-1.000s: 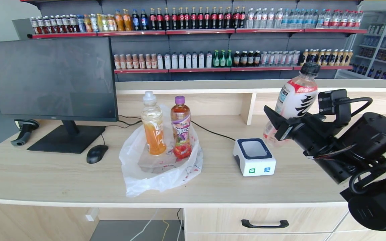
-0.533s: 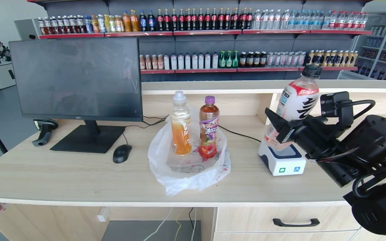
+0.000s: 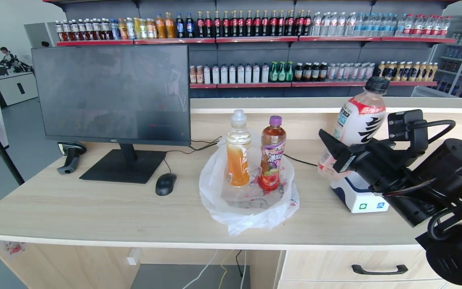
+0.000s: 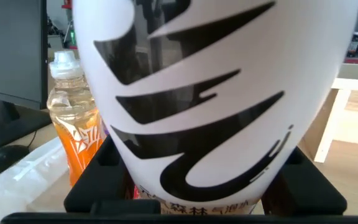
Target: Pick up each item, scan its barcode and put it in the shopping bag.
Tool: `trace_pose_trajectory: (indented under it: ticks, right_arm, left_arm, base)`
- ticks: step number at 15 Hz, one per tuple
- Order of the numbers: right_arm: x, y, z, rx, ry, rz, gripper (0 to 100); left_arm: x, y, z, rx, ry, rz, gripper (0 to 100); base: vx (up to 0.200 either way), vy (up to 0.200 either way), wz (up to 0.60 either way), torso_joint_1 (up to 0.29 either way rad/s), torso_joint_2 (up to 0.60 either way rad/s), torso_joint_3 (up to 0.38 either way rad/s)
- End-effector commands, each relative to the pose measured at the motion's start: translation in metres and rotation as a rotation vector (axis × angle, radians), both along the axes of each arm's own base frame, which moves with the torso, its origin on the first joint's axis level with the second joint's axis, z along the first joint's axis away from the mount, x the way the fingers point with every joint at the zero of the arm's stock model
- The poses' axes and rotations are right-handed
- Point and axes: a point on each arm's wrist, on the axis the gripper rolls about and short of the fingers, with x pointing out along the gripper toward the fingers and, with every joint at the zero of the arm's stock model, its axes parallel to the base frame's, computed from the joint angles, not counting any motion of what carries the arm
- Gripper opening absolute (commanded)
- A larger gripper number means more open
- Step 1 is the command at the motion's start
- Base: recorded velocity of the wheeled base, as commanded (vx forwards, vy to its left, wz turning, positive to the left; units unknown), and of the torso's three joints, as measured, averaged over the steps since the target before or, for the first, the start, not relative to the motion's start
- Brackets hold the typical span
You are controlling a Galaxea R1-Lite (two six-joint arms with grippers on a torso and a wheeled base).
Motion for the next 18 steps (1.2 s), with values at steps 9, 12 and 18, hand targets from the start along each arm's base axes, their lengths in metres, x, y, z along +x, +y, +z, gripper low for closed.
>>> trace_pose_trajectory:
  ticks: [9, 12, 18]
  right_arm:
    - [-0.027, 0.009, -0.001, -0.009, 0.019, 0.068, 0]
    - [-0.024, 0.018, -0.009, -0.021, 0.047, 0.092, 0]
    - [-0.009, 0.033, -0.042, -0.063, 0.146, 0.117, 0]
  left_arm:
    - [0.000, 0.000, 0.000, 0.000, -0.001, 0.001, 100]
    - [0.000, 0.000, 0.000, 0.000, -0.001, 0.001, 100]
    - [0.000, 0.000, 0.000, 0.000, 0.000, 0.001, 100]
  base:
    - [0.000, 0.000, 0.20, 0.000, 0.00, 0.001]
    - [0.000, 0.000, 0.00, 0.000, 0.00, 0.000]
    - [0.000, 0.000, 0.00, 0.000, 0.00, 0.000]
